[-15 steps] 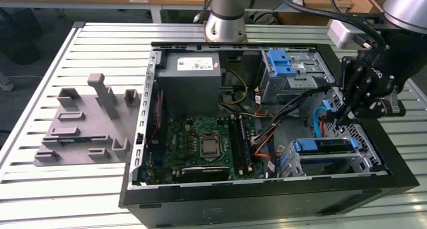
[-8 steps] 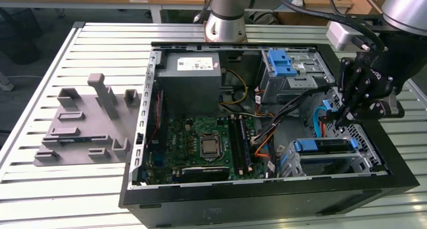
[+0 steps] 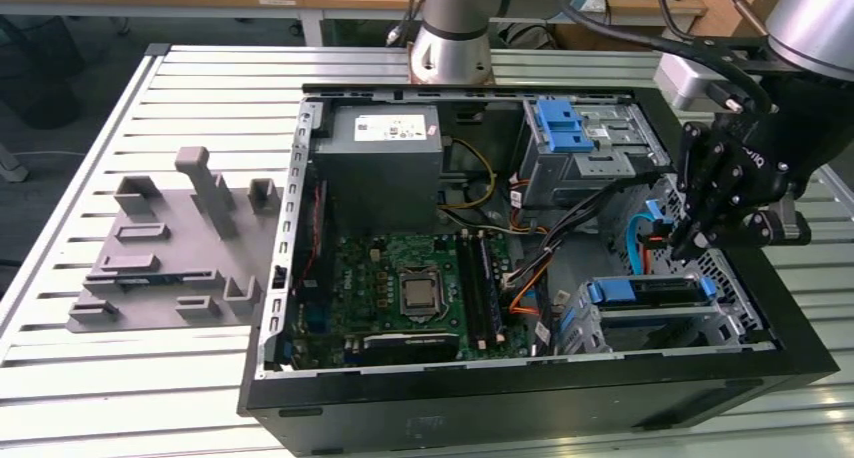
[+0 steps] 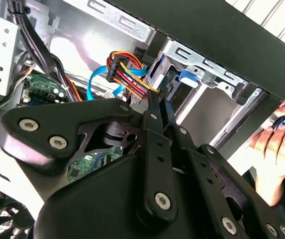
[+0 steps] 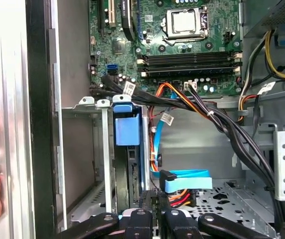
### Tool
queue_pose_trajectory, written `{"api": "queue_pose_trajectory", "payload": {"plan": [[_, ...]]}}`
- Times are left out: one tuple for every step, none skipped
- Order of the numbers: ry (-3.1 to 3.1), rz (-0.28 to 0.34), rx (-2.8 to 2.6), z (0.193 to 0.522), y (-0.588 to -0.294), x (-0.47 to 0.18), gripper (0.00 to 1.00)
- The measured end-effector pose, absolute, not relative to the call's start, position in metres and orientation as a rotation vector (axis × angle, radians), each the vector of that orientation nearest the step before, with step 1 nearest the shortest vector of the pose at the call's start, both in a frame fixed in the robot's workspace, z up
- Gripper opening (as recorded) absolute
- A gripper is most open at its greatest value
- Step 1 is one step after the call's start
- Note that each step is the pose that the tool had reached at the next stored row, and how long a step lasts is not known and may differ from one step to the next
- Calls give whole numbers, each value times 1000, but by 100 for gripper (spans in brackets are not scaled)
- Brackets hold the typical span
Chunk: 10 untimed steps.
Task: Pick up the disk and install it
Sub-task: 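Insert the first disk wire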
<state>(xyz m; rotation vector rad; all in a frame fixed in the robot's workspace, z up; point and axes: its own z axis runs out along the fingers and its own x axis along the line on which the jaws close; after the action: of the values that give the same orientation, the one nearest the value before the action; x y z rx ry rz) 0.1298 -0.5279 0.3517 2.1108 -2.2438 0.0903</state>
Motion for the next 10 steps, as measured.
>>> {"api": "queue_pose_trajectory", "payload": {"plan": [[-2244,90,2111,351,-529,130,17],[-2244,90,2111,351,-529,129,17],[-2244,90,2111,351,-529,129,17],[-2244,90,2111,351,-529,129,17],[-2244,90,2111,351,-529,129,17],[-2244,90,2111,351,-529,129,17],[-2244,90,2111,351,-529,129,17],[-2244,90,2111,351,-529,129,17],[-2244,90,2111,351,-529,129,17],[-2244,90,2111,351,-529,129,17]]}}
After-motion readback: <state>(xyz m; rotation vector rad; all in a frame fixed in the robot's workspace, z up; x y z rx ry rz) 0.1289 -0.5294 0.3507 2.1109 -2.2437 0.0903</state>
